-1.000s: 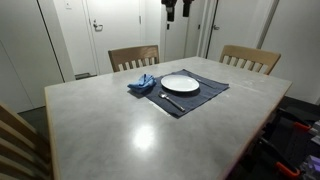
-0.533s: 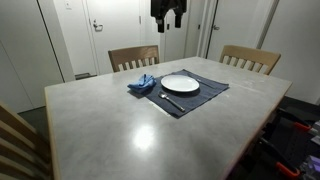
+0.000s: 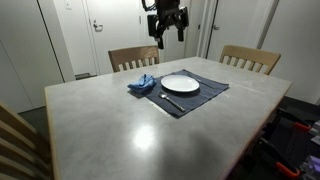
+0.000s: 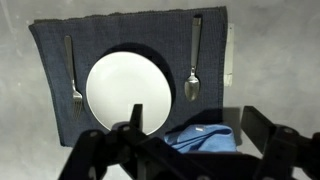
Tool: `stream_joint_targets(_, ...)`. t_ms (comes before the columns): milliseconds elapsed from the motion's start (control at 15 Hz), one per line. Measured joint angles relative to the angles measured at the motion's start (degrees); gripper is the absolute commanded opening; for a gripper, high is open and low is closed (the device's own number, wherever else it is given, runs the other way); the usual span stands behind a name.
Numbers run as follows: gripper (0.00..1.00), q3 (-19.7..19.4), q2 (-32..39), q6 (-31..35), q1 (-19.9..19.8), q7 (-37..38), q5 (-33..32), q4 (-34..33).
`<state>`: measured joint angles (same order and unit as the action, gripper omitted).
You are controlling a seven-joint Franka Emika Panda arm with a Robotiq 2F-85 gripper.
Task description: Use the blue towel to wipe the white plate
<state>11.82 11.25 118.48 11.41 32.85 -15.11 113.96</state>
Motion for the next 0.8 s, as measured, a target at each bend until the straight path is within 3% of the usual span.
stream_joint_targets(533, 1.0, -5.23, 11.33, 7.04, 0.54, 5.57, 4.7, -7.22)
stream_joint_targets(800, 1.0, -6.03, 16.48, 7.67, 0.0, 0.88, 12.65, -12.41)
